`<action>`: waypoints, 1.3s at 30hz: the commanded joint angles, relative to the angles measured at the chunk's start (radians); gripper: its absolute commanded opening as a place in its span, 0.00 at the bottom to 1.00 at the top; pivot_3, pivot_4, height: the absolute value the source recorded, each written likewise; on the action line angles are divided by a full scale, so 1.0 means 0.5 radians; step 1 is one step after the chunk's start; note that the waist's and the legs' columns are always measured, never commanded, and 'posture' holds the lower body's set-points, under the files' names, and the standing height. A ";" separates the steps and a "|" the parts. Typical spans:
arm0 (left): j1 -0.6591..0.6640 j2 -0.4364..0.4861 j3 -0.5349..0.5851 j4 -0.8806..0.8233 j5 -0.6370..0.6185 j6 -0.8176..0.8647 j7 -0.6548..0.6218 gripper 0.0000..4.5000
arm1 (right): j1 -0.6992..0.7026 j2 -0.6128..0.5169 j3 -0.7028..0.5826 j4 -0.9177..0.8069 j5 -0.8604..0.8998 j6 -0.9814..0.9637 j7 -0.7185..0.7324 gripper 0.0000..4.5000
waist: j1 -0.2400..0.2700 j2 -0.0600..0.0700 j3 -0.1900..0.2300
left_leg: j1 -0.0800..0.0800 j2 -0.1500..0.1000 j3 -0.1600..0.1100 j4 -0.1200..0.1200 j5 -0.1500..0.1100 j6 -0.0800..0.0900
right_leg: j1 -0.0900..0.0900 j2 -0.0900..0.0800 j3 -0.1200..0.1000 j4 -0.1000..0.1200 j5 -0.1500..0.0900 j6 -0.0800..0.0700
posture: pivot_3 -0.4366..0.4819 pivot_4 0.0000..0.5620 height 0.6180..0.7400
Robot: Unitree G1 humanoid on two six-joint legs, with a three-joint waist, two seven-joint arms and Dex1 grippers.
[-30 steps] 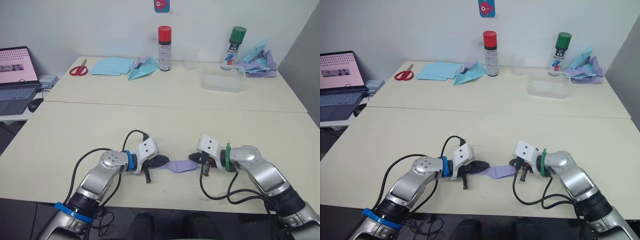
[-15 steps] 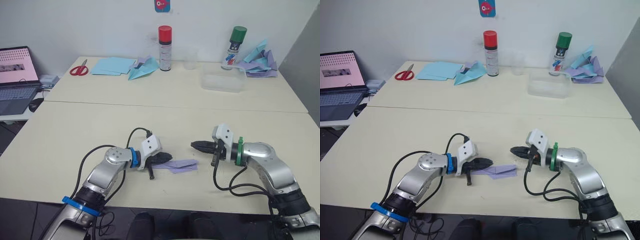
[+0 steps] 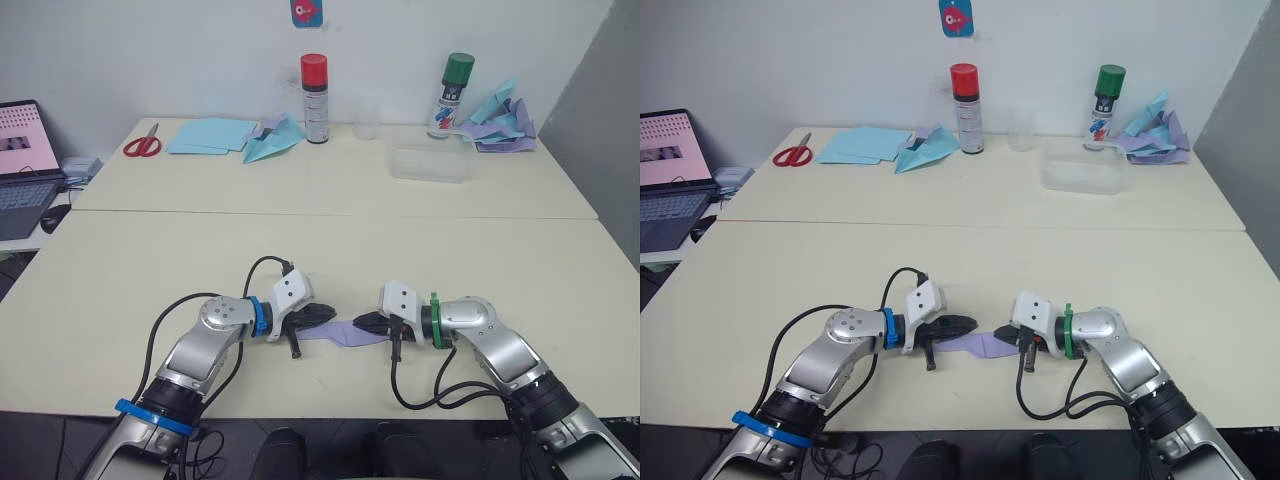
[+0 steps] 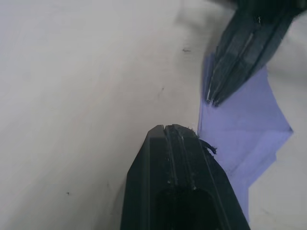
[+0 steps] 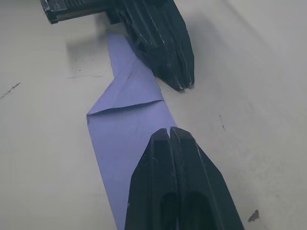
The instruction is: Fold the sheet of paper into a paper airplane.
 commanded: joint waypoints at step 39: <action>0.350 0.283 -0.053 -0.343 0.110 0.065 0.089 0.00 | -0.015 0.124 -0.021 0.083 -0.177 -0.006 -0.101 0.01 | -0.001 -0.001 -0.002 | -0.003 0.003 0.000 -0.009 0.000 0.000 | -0.008 -0.002 0.001 -0.001 -0.005 -0.013 | 0.48 0.27 1.00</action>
